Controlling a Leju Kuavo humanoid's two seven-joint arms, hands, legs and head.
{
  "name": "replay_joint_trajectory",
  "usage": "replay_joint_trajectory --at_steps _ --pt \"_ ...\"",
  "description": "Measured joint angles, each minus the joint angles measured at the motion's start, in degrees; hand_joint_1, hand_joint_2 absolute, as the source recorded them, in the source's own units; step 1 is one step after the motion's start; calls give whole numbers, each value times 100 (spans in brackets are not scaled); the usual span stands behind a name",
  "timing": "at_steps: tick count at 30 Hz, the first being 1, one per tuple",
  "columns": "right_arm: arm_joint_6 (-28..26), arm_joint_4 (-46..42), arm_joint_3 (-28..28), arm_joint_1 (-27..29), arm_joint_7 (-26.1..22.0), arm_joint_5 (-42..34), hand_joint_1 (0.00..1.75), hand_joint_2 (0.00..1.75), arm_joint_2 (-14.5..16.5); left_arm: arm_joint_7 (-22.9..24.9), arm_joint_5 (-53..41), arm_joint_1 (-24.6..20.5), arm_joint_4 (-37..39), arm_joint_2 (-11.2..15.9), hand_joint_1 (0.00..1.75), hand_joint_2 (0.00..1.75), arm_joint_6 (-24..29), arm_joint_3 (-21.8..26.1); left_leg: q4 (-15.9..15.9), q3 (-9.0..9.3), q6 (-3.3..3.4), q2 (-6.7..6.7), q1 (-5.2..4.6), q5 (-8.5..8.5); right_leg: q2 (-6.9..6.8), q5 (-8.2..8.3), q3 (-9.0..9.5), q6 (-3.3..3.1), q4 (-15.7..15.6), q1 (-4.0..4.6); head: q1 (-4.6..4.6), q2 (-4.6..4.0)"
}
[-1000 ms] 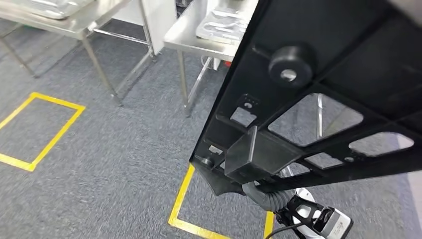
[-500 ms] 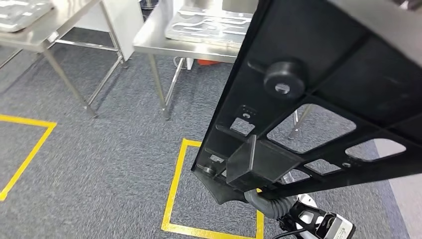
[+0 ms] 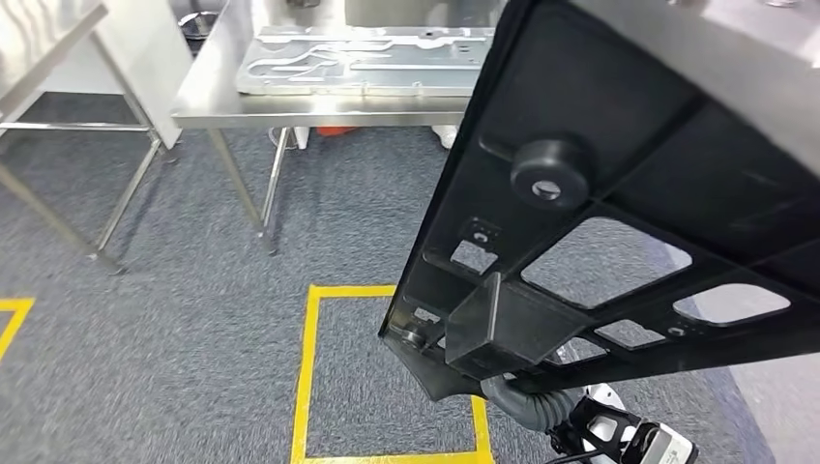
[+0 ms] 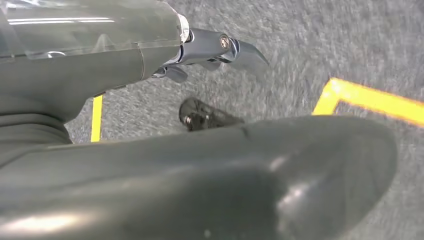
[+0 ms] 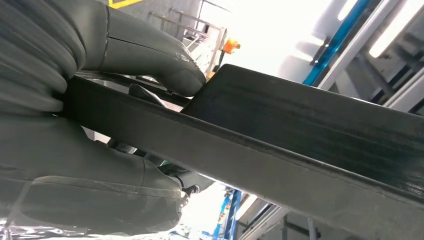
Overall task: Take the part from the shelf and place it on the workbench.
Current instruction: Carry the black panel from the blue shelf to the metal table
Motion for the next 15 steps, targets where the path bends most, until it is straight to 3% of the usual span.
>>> replay_joint_trajectory --at_steps 1,3,5,7,9,10,11,13,15 --pt "19 0 -8 1 0 -1 175 175 0 8 -5 2 0 0 0 0 -3 -1 -51 12 38 -32 -7 -13 60 9 -24 37 6 -6 0 0" --pt "32 -1 -35 16 0 -1 175 175 2 20 -14 -6 0 -4 0 0 -11 -1 -86 26 129 87 -18 22 120 27 -55 108 -2 -31 -1 0" --pt "30 -2 -72 35 0 8 175 175 8 18 -27 -26 0 -9 0 0 -36 -1 -138 42 209 182 -13 70 -111 -116 -156 152 202 -32 1 0" --pt "26 -3 -102 52 0 25 175 175 13 15 -42 -24 0 -4 0 0 -74 -1 -154 37 242 271 -30 87 -452 -495 -478 182 896 -37 2 0" --pt "22 -3 -120 80 -1 57 175 175 17 15 -50 -2 0 6 0 0 -107 0 -152 30 246 362 -50 81 -574 -763 -815 211 1609 -59 2 0" --pt "20 -4 -125 97 -1 74 175 175 19 15 -51 4 0 9 0 0 -116 -1 -151 31 243 397 -54 74 -586 -740 -850 216 1694 -66 2 0" --pt "18 -8 -128 113 -1 88 175 175 19 15 -52 5 0 11 0 0 -125 -1 -150 38 236 423 -55 66 -593 -609 -755 215 1525 -69 2 0" --pt "14 -30 -135 129 0 104 175 175 20 14 -56 -3 0 11 0 0 -144 -1 -150 63 207 458 -60 38 -638 -251 -303 188 685 -63 2 0" --pt "8 -61 -143 134 0 121 175 175 20 10 -66 -12 0 11 0 0 -164 -2 -150 81 155 478 -74 -4 -682 -100 27 126 63 -26 1 0"
